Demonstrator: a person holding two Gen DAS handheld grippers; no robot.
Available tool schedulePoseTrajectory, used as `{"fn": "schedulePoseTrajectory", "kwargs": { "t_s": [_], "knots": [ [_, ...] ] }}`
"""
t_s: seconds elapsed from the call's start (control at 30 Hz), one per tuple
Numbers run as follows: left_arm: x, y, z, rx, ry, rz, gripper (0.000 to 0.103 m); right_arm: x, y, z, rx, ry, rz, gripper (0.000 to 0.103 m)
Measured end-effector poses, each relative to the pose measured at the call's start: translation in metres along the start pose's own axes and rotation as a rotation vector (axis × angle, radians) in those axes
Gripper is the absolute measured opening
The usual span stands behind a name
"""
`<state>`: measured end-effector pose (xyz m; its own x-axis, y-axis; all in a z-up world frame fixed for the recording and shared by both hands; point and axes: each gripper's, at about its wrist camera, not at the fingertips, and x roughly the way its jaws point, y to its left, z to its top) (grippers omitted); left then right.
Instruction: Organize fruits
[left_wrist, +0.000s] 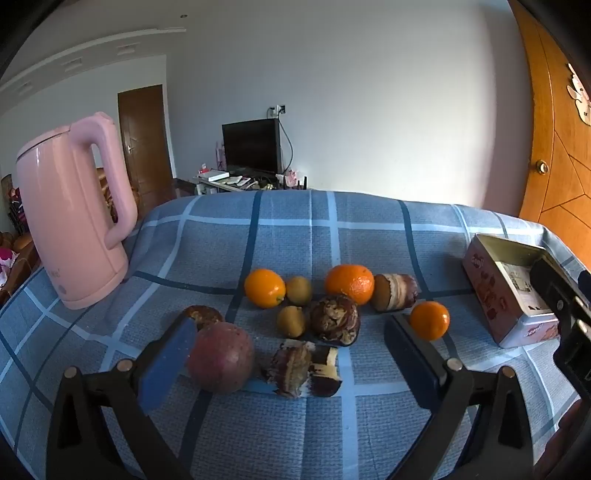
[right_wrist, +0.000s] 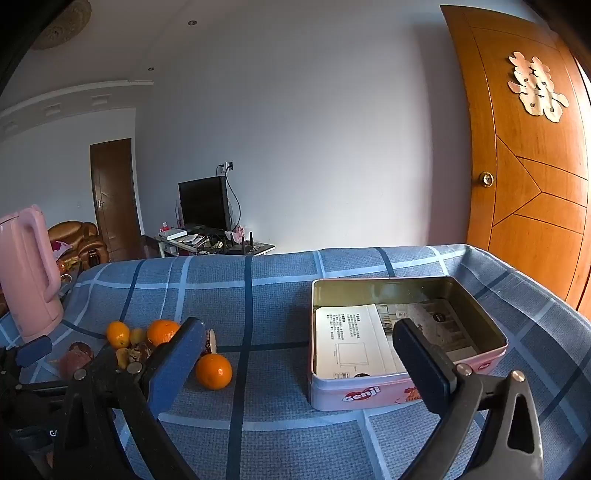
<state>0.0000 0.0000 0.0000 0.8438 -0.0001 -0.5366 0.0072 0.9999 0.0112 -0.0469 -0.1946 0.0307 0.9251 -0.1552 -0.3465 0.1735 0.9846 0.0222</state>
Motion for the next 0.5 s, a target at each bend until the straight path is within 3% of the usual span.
{"fn": "schedulePoseTrajectory", "kwargs": {
  "t_s": [0.5],
  "knots": [
    [0.0001,-0.0005,-0.0004,-0.003,-0.005,-0.002,0.103,0.0015,-0.0008,-0.0004,-0.002,0.008,0.003,0.102]
  ]
}}
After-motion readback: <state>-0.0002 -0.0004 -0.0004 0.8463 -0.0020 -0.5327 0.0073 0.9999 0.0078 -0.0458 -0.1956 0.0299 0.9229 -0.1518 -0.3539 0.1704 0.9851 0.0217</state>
